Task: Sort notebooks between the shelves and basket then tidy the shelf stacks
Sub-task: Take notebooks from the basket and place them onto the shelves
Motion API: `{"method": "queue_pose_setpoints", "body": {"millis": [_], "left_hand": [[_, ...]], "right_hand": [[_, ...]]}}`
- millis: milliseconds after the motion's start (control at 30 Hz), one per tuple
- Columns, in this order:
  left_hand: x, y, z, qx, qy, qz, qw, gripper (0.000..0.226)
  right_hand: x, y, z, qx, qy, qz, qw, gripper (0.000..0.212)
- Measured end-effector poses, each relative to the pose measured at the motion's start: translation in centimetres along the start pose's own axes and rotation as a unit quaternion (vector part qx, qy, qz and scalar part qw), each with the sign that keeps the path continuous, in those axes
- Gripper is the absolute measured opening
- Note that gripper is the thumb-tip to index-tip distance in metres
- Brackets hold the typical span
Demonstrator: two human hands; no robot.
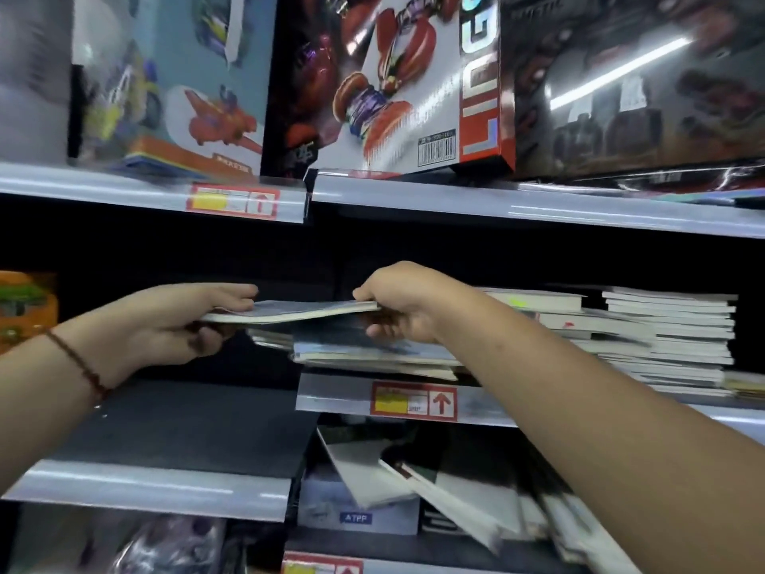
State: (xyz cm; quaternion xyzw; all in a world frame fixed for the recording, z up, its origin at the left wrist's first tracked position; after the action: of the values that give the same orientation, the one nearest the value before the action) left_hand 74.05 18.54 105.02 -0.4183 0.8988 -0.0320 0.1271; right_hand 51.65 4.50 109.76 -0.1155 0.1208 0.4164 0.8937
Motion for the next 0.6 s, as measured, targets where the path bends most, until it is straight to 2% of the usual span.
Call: {"method": "queue_pose_setpoints", "body": {"millis": [33,100,200,300,367,600], "left_hand": [[0.6,-0.3,-0.6,0.006,-0.002,-0.005,1.000,0.015],[0.9,-1.3,-1.3,0.036,-0.058,-0.062,0.996,0.017],[0.9,-2.8,-1.9,0.102,-0.190,-0.129,0.968,0.008],[2.1,-3.1,-2.0,0.139,-0.290,-0.123,0.939,0.010],[2.4,-3.2,-1.8,0.130,-0.309,-0.106,0.936,0.011],[2.4,-3.3,-0.9,0.108,-0.303,-0.071,0.944,0.022]], "right_hand": [[0.0,-0.5,-0.1,0.000,0.033,-0.012,0.999,0.009],[0.1,-1.2,-0.6,0.007,0.120,-0.018,0.993,0.011],[0.9,-1.5,-1.0,-0.018,0.262,-0.020,0.965,0.016],[1.3,-1.4,-1.3,-0.069,0.384,-0.042,0.920,0.022],[1.1,-1.6,-1.6,-0.091,0.413,-0.053,0.905,0.021],[0.7,-1.6,-2.1,-0.121,0.428,-0.051,0.894,0.028]]}}
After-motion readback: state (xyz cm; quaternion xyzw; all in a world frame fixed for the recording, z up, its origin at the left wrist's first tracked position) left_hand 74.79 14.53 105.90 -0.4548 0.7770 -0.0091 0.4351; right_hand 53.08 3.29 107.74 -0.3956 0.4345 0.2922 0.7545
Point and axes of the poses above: each hand's wrist, its own y-axis away from the middle knuckle, its own x-axis out of the palm, z = x × y, the point moved 6 cm from there along -y, towards the middle knuckle, and after that the axes turned 7 degrees about -y, right-handed, at the moved point
